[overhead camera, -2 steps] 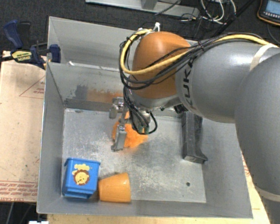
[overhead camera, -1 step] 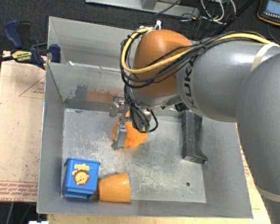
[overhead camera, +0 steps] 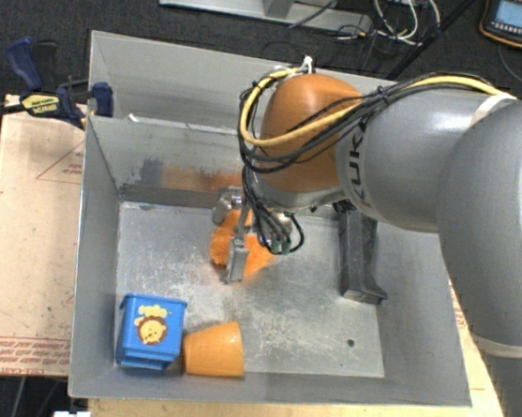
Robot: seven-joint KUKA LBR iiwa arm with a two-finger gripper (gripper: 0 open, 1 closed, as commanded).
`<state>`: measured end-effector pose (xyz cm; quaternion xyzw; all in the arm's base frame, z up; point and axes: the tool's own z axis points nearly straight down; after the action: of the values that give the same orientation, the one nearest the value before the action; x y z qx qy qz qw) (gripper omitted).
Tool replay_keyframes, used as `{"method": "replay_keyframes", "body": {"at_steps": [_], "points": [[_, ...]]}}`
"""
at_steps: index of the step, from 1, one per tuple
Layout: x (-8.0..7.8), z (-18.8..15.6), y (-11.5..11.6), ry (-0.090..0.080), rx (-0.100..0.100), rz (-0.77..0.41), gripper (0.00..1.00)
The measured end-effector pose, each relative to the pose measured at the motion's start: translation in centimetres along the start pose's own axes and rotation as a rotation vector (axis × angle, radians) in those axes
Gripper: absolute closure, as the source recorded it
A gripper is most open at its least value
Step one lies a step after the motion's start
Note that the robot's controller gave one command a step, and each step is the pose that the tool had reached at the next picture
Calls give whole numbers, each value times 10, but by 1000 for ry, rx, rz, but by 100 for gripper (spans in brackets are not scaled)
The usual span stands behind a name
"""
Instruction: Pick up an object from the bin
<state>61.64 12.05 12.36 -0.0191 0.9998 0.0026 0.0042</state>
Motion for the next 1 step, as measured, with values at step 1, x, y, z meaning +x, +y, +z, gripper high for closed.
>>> {"method": "replay_keyframes", "body": {"at_steps": [1], "points": [[5,37,-27,11,5,43,0]]}}
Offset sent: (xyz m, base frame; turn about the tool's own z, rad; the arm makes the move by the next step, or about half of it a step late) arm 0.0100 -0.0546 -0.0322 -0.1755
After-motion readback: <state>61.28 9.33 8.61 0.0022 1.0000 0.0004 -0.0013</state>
